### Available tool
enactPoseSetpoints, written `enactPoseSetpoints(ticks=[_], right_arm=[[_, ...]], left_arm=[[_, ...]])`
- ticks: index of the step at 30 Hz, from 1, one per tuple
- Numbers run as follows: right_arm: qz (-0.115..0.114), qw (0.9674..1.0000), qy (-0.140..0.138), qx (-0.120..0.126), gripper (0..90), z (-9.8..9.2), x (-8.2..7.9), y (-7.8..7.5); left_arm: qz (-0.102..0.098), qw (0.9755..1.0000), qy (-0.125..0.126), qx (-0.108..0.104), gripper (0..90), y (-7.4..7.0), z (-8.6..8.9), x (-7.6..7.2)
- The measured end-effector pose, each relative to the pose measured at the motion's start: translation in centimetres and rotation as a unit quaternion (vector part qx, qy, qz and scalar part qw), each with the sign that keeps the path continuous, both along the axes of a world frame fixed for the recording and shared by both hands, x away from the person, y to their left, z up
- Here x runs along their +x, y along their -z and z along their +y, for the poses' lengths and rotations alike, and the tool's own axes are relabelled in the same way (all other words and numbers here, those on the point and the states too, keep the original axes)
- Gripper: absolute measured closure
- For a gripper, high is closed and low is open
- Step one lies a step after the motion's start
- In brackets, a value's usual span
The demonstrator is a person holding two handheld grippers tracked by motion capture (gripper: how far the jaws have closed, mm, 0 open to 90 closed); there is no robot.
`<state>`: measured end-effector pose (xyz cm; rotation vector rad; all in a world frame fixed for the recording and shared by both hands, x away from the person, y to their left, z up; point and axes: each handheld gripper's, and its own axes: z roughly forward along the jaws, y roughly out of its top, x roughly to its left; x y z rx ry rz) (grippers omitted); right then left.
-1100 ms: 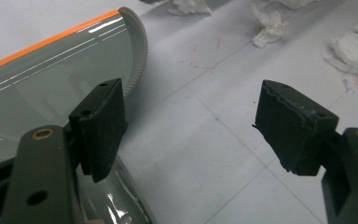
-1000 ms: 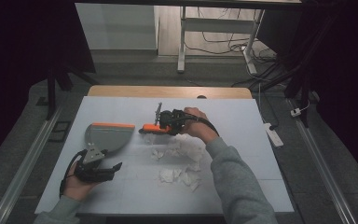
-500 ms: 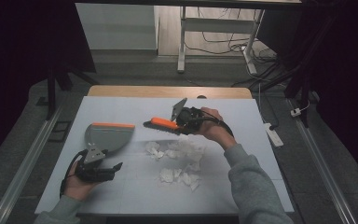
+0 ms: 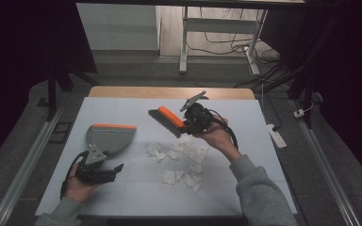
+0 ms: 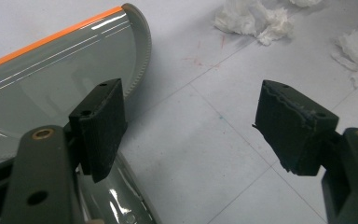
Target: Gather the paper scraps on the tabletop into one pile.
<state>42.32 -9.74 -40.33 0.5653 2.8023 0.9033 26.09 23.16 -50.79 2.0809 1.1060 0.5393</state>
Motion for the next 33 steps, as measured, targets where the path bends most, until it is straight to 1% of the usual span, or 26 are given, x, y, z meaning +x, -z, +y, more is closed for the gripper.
enactPoseSetpoints(ticks=[1, 2, 5, 8, 10, 14, 16, 17, 18, 19, 20, 21, 22, 23, 24, 25, 26, 27, 29, 32, 33], right_arm=[[0.023, 0.9997, 0.000, 0.007, 71.1, 0.3, -0.2, 0.2], [0.040, 0.9992, 0.004, 0.009, 71.1, 0.6, -0.3, 0.4], [0.079, 0.9966, 0.023, 0.001, 71.1, 2.0, -1.1, 1.2], [0.111, 0.9934, 0.029, -0.003, 71.1, 3.6, -1.7, 1.9], [0.123, 0.9924, 0.014, -0.002, 71.1, 4.7, -1.8, 2.6], [0.146, 0.9892, 0.006, -0.012, 71.1, 7.1, -2.0, 4.1], [0.164, 0.9865, 0.000, -0.008, 71.1, 8.0, -1.9, 4.8], [0.175, 0.9846, -0.001, -0.007, 71.1, 8.4, -1.9, 5.2], [0.181, 0.9834, -0.002, -0.011, 71.1, 8.7, -1.7, 5.6], [0.186, 0.9824, 0.004, -0.016, 71.1, 8.8, -1.4, 6.1], [0.193, 0.9808, 0.014, -0.020, 71.1, 8.7, -1.1, 6.5], [0.190, 0.9813, 0.021, -0.020, 71.1, 8.4, -0.7, 6.7], [0.195, 0.9800, 0.032, -0.022, 71.1, 8.0, -0.5, 6.7], [0.196, 0.9793, 0.039, -0.030, 71.1, 7.5, -0.1, 6.7], [0.201, 0.9780, 0.049, -0.031, 71.1, 6.8, 0.2, 6.8], [0.213, 0.9744, 0.067, -0.028, 71.1, 6.1, 0.3, 6.8], [0.216, 0.9730, 0.075, -0.029, 71.1, 5.3, 0.4, 6.8], [0.217, 0.9722, 0.082, -0.029, 71.2, 4.5, 0.5, 6.8], [0.226, 0.9685, 0.100, -0.026, 71.1, 2.9, 0.6, 6.8], [0.225, 0.9667, 0.119, -0.028, 71.1, 1.1, 0.4, 6.3], [0.217, 0.9682, 0.120, -0.032, 71.1, 0.7, 0.3, 6.0]], left_arm=[[0.000, 1.0000, -0.001, -0.001, 25.1, 0.0, 0.0, 0.0], [0.001, 1.0000, 0.000, 0.001, 25.1, 0.0, 0.0, 0.0], [0.001, 1.0000, 0.000, 0.001, 25.1, 0.1, 0.0, 0.0], [0.000, 1.0000, -0.001, 0.000, 25.1, 0.0, 0.1, 0.0], [0.001, 1.0000, -0.001, 0.000, 25.1, 0.1, 0.0, 0.0], [0.002, 1.0000, 0.002, 0.002, 25.1, 0.1, 0.0, 0.0], [0.002, 1.0000, 0.002, 0.001, 25.1, 0.2, 0.0, 0.0], [0.002, 1.0000, 0.002, 0.001, 25.1, 0.2, 0.1, 0.0], [0.002, 1.0000, 0.002, 0.000, 25.1, 0.2, 0.1, 0.0], [0.003, 1.0000, 0.002, 0.000, 25.1, 0.2, 0.1, 0.0], [0.003, 1.0000, 0.003, -0.001, 25.1, 0.2, 0.1, 0.0], [0.003, 1.0000, 0.004, -0.001, 25.1, 0.2, 0.1, 0.0], [0.003, 1.0000, 0.004, -0.001, 25.1, 0.2, 0.1, 0.0], [0.003, 1.0000, 0.005, -0.002, 25.1, 0.3, 0.1, 0.0], [0.003, 1.0000, 0.005, -0.002, 25.1, 0.3, 0.1, 0.0], [0.003, 1.0000, 0.005, -0.002, 25.1, 0.3, 0.1, 0.0], [0.003, 1.0000, 0.006, -0.003, 25.1, 0.3, 0.1, 0.0], [0.003, 1.0000, 0.006, -0.003, 25.1, 0.3, 0.1, 0.0], [0.004, 1.0000, 0.006, -0.003, 25.1, 0.3, 0.1, 0.1], [0.004, 1.0000, 0.007, -0.002, 25.1, 0.3, 0.1, 0.1], [0.003, 1.0000, 0.007, -0.002, 25.1, 0.3, 0.1, 0.1]])
